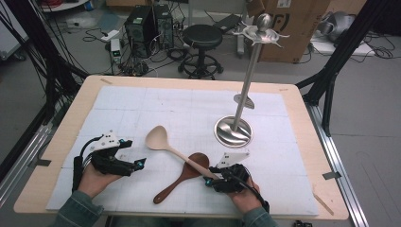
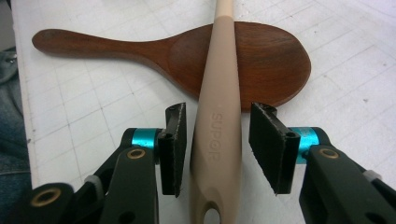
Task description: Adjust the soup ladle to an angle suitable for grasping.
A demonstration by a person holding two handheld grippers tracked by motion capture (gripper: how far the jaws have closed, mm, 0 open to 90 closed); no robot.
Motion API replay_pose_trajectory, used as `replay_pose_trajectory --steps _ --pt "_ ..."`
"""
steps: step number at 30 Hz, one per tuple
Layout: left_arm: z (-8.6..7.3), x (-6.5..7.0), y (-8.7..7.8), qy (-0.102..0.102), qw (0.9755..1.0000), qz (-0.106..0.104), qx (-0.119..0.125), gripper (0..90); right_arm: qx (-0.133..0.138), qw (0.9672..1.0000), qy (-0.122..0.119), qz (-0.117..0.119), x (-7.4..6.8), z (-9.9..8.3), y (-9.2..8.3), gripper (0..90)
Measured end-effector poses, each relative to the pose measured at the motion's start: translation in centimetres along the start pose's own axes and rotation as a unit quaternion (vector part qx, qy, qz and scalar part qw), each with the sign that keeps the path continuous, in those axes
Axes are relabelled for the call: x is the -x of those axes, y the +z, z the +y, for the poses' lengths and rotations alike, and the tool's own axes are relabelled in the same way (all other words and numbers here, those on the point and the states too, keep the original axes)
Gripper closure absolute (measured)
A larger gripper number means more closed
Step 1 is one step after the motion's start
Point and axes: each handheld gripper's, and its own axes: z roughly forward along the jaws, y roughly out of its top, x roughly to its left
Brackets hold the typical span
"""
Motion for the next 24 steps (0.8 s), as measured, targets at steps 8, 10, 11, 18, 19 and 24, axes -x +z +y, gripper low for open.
replay_pose_trajectory --steps 8,10,11,18,19,24 --pt "0.01 -0.01 -0.01 0.0 1.0 -0.001 0.0 11.1 -0.003 0.9999 -0.009 -0.004 -0.14 0.08 0.1 65.0" --pt "0.01 -0.02 -0.03 0.001 1.0 0.0 -0.001 11.1 -0.002 1.0 -0.007 -0.003 -0.09 0.09 0.09 65.4" --pt "0.01 0.01 0.0 -0.001 1.0 -0.001 0.002 11.1 -0.002 1.0 -0.004 -0.002 -0.07 0.09 0.07 65.6" --pt "0.0 0.0 0.01 0.0 1.0 -0.001 0.0 11.1 -0.001 1.0 -0.002 0.009 0.11 0.09 0.09 66.3" --pt "0.0 -0.01 0.0 0.0 1.0 -0.001 0.0 11.1 -0.001 0.9999 0.0 0.012 0.09 0.09 0.11 66.3" --pt "0.02 -0.01 -0.02 0.001 1.0 -0.003 -0.001 11.1 0.0 0.9997 -0.003 0.023 -0.05 0.18 0.19 66.5"
